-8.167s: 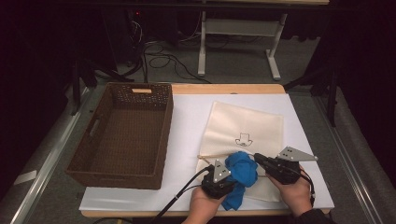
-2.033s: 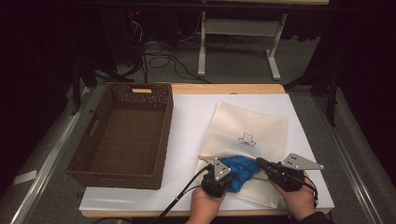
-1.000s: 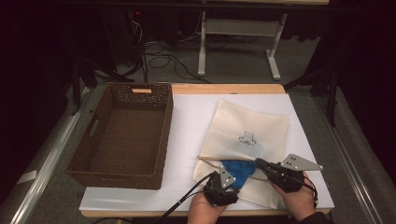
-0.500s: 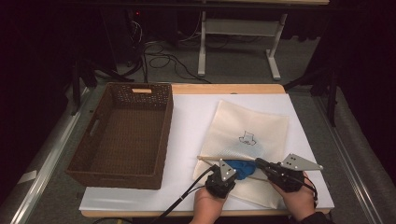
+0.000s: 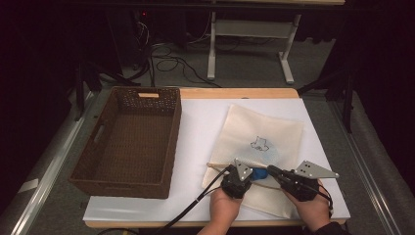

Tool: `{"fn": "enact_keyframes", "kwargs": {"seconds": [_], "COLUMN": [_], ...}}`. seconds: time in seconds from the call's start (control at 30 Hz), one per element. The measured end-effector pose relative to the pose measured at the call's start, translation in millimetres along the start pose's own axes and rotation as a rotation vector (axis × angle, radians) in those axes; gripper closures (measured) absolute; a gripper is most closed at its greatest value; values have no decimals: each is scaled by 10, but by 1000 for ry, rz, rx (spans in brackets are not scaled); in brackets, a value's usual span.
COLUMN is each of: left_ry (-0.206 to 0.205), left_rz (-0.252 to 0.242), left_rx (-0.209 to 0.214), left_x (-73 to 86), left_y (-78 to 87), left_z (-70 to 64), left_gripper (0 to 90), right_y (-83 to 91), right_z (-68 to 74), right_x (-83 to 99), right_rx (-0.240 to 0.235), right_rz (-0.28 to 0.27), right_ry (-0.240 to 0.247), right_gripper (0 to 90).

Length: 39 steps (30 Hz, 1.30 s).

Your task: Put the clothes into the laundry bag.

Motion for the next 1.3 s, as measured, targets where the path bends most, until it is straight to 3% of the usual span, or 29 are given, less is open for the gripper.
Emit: {"fn": "enact_keyframes", "kwargs": {"seconds": [0.37,0.43,0.53,0.63,0.87,1.07,1.3], "left_ry": [4,32,20,14,3,24,42], "left_rz": [-14,-30,-24,-27,-23,-28,-32], "left_rx": [-56,-51,-41,-9,18,47,36], "left_x": [-170,-187,-167,-156,-82,-38,54], "left_y": [-200,-217,-216,-168,-40,103,218], "left_z": [-19,-27,-48,-76,-117,-58,86], "left_gripper": [757,726,673,591,379,330,310], "right_y": [-9,-4,3,0,-2,-10,-3], "right_z": [-12,-17,-16,-14,-12,-15,-23], "right_x": [-56,-59,-59,-53,-59,-47,-43], "right_rx": [-9,-8,-10,-12,-10,-12,-15], "right_rz": [-18,-21,-24,-21,-21,-20,-23], "right_ry": [-12,-13,-18,-17,-15,-21,-20], "right_gripper": [883,883,883,883,883,882,882]}}
Point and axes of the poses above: each handheld gripper's, and its own axes: y roughly backward along the jaws, x roughly out of its underside, z roughly to its left, the point moved 6 cm from there along -y, roughly forward along the jaws, and after that the axes turned 11 degrees about -x, right-handed, at the moved point
